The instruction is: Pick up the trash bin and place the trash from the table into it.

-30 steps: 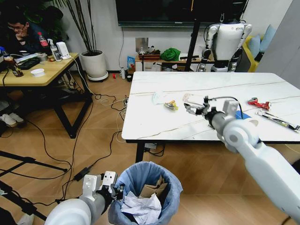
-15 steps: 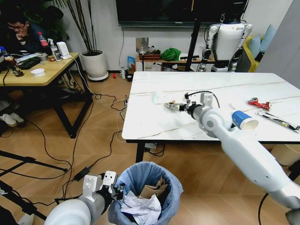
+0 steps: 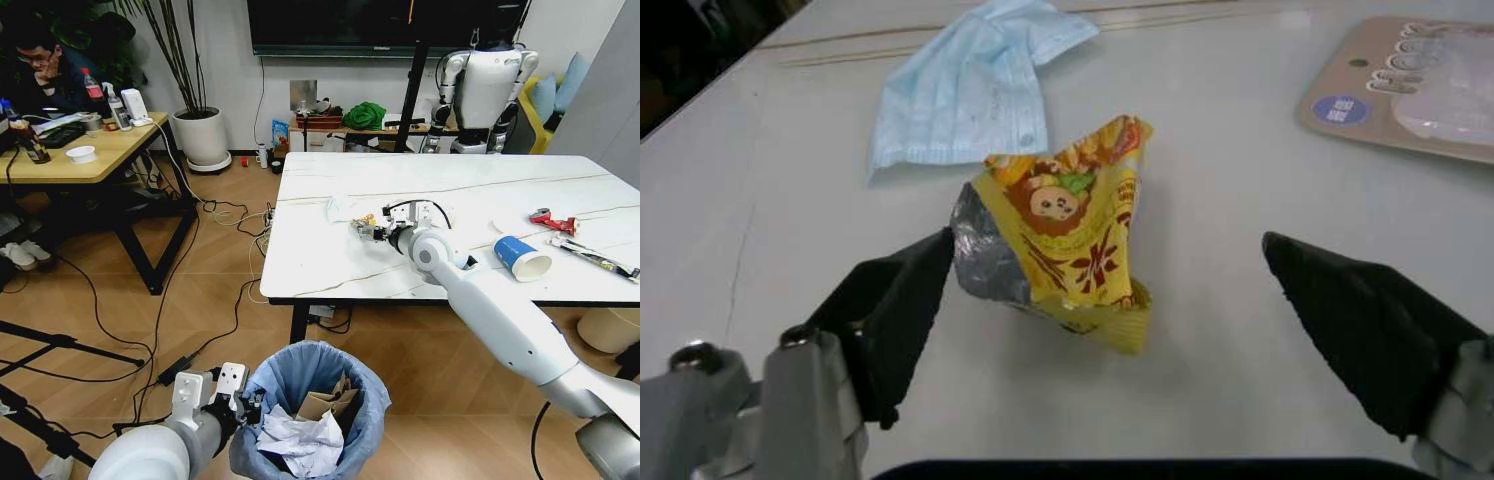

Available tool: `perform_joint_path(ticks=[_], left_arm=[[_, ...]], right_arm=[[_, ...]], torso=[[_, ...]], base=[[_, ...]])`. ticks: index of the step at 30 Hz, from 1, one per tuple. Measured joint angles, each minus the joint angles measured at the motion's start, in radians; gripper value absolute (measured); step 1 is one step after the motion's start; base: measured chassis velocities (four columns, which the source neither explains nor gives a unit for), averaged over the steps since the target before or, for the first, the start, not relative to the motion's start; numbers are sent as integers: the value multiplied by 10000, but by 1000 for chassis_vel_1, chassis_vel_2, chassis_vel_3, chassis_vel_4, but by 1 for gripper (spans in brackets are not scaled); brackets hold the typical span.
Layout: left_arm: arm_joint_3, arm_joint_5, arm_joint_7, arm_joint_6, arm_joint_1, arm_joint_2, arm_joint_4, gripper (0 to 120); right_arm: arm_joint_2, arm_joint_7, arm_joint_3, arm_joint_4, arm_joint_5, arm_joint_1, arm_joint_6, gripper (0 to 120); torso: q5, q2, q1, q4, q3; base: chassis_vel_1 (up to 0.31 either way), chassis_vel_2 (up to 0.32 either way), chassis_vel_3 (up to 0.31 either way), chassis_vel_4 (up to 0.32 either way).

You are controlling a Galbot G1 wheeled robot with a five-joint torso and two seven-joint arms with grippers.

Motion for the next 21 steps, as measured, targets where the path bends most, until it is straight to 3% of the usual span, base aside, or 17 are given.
perform_joint_path(ticks=[5, 8, 13, 15, 21], left_arm=[[-7, 3, 8, 0, -5, -5, -2, 0], [-21, 4, 16, 0, -13, -9, -3, 0], [-24, 21, 26, 0, -9, -32, -3, 0], [-34, 25, 30, 0, -3, -38, -4, 0], [-91, 26, 45, 0, 7, -42, -5, 0]], right_arm=[[-6, -11, -11, -58, -35, -16, 23, 75], [-21, -14, -32, -101, -68, -33, 61, 61], [-33, -10, -46, -105, -70, -18, 131, 47], [-50, 16, -54, -105, -70, -19, 179, 34], [-56, 95, -55, -98, -69, -58, 206, 17]], torso=[[0, 0, 0, 0, 0], [0, 0, 0, 0, 0], [0, 0, 0, 1, 0], [1, 0, 0, 0, 0], [1, 0, 0, 0, 0]], base=[[0, 0, 0, 0], [0, 0, 0, 0], [0, 0, 0, 0], [0, 0, 0, 0], [0, 0, 0, 0]])
